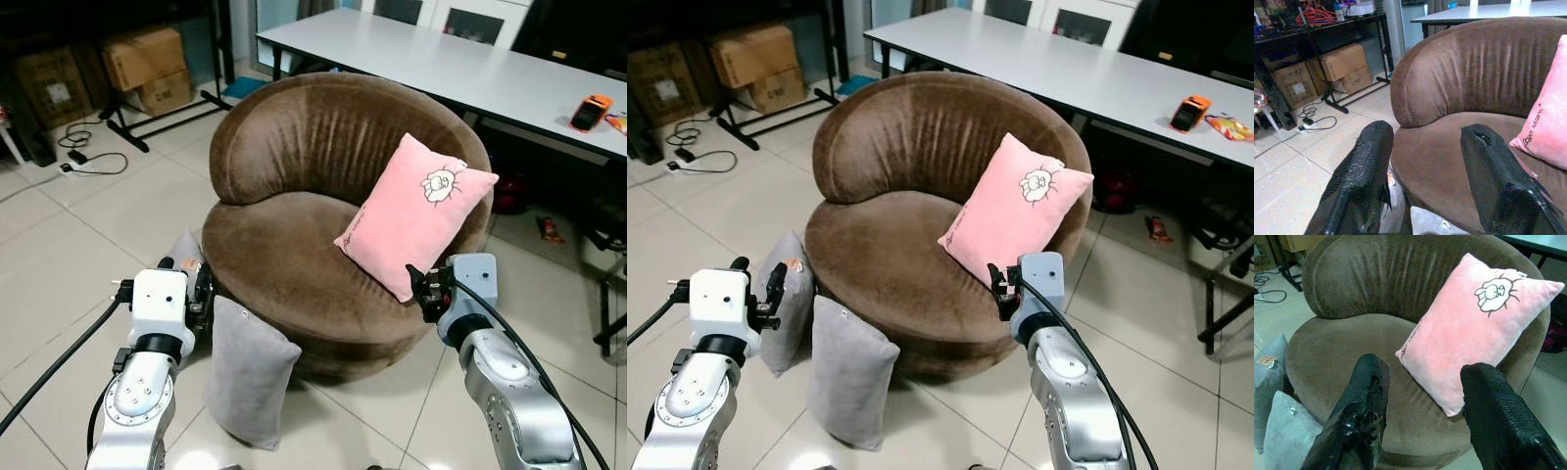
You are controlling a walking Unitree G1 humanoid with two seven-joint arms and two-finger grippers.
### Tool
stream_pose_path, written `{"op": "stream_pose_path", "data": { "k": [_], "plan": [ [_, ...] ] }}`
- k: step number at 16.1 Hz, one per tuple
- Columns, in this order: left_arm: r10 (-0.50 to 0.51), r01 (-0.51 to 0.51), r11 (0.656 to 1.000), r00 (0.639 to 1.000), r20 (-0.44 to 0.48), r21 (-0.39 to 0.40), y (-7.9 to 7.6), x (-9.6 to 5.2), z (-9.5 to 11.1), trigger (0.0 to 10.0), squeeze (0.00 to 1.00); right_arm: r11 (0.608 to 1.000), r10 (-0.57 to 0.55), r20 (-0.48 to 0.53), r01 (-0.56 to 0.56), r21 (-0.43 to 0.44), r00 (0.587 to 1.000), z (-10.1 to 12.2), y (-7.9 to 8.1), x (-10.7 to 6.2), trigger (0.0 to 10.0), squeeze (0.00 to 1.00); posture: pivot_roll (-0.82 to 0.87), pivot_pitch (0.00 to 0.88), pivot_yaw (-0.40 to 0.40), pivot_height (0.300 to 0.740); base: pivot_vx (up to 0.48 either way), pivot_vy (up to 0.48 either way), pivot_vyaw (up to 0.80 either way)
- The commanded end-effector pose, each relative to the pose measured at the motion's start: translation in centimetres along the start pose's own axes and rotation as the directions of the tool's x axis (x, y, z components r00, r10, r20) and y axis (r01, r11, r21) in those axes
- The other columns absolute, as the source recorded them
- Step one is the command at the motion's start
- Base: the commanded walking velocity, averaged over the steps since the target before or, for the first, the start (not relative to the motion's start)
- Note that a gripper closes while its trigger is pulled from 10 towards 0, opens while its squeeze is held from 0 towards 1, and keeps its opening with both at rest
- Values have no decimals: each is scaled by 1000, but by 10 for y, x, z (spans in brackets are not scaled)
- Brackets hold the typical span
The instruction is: Move the pillow to the sofa from floor
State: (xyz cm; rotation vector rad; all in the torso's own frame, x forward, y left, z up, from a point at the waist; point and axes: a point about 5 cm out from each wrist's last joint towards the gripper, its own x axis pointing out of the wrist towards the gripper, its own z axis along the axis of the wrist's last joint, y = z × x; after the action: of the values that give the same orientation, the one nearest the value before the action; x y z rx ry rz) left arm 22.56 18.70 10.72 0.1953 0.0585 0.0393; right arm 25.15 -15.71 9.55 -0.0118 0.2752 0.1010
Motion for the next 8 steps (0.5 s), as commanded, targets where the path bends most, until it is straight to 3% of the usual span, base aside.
{"op": "stream_pose_path", "data": {
  "k": [1,8],
  "plan": [
    [6,-6,1000,1000,3,1,1,-1,2,10000,0,1000,8,2,-8,-5,1000,1,0,-2,10000,0,-45,0,-51,740,0,304,0],
    [9,-9,1000,1000,4,-2,0,-1,2,10000,0,1000,15,1,-15,-12,1000,2,0,-1,10000,0,-41,0,-57,740,0,335,0]
  ]
}}
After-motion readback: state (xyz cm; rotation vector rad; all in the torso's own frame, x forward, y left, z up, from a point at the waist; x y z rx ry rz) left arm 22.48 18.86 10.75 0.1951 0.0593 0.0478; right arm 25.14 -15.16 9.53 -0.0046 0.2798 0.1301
